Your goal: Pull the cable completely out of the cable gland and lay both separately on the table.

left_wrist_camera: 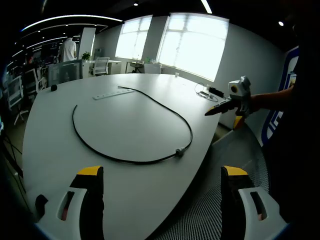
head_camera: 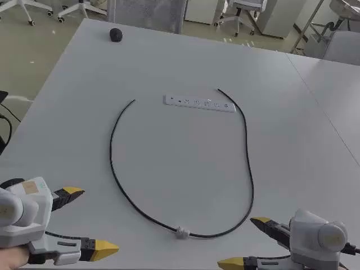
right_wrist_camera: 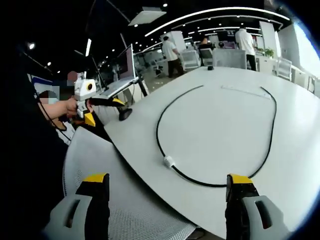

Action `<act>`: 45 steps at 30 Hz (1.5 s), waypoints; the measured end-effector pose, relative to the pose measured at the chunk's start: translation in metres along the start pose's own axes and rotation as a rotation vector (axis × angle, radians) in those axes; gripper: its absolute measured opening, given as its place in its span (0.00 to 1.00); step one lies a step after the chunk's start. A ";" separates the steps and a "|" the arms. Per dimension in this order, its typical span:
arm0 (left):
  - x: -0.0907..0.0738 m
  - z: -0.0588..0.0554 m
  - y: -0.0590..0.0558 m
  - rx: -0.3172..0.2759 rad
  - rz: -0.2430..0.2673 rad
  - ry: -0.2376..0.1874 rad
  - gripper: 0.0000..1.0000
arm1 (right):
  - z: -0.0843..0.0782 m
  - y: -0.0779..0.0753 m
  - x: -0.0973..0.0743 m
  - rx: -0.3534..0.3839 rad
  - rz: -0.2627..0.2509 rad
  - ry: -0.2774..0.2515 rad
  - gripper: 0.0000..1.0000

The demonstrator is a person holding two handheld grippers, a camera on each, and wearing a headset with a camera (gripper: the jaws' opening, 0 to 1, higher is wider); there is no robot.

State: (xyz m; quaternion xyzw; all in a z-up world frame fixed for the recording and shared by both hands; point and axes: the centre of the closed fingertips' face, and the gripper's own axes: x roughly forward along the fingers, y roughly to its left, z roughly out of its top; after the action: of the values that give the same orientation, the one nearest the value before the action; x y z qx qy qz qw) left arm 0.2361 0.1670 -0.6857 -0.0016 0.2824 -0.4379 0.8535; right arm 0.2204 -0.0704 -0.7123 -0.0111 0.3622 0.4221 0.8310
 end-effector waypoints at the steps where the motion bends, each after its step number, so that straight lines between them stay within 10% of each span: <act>1: 0.000 0.000 -0.001 -0.003 -0.004 0.002 0.99 | 0.000 0.000 0.000 0.000 0.001 0.000 0.98; 27: 0.023 -0.010 -0.005 0.022 -0.002 0.072 0.95 | 0.021 -0.004 0.015 -0.065 0.053 0.021 0.98; 45: 0.035 -0.012 -0.011 0.053 -0.020 0.085 0.94 | 0.019 -0.009 0.041 -0.197 0.090 0.169 0.78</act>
State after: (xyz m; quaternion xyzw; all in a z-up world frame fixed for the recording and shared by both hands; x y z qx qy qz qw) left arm 0.2379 0.1372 -0.7103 0.0366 0.3066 -0.4535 0.8361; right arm 0.2540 -0.0412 -0.7259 -0.1118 0.3881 0.4902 0.7724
